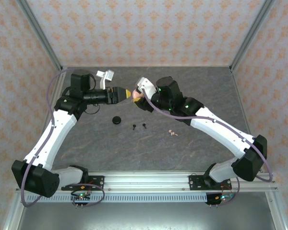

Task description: Insert the wireless bluetooth earbuds into the charging case

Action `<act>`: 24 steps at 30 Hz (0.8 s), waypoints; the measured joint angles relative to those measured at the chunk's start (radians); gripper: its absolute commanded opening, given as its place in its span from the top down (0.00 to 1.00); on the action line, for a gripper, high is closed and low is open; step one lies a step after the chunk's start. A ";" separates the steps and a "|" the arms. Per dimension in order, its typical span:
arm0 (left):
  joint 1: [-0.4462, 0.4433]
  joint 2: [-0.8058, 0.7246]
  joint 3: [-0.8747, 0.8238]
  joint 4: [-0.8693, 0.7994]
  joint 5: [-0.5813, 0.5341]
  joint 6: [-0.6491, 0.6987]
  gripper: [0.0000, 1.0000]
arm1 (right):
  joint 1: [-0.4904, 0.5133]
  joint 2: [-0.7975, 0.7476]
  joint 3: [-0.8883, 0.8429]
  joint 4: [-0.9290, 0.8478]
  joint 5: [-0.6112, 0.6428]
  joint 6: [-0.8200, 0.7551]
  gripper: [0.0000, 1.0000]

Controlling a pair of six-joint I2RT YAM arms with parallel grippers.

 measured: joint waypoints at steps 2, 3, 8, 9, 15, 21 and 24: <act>-0.007 0.013 0.000 0.000 0.003 -0.010 0.39 | 0.003 0.000 -0.004 0.002 -0.008 -0.007 0.56; -0.007 0.017 0.000 0.000 0.004 -0.014 0.41 | 0.003 0.000 -0.006 0.006 -0.010 -0.008 0.56; -0.008 0.024 0.000 0.003 0.006 -0.023 0.47 | 0.003 0.000 -0.018 0.027 -0.029 -0.013 0.56; -0.012 0.026 0.000 0.008 0.006 -0.025 0.48 | 0.003 0.000 -0.018 0.029 -0.035 -0.014 0.56; -0.037 0.038 0.000 0.026 0.010 -0.041 0.53 | 0.003 0.000 -0.018 0.040 -0.050 -0.018 0.56; -0.040 0.039 0.000 0.029 0.017 -0.040 0.58 | 0.003 0.002 -0.018 0.047 -0.067 -0.024 0.56; -0.047 0.044 0.000 0.028 0.024 -0.039 0.60 | 0.003 0.004 -0.018 0.047 -0.075 -0.026 0.56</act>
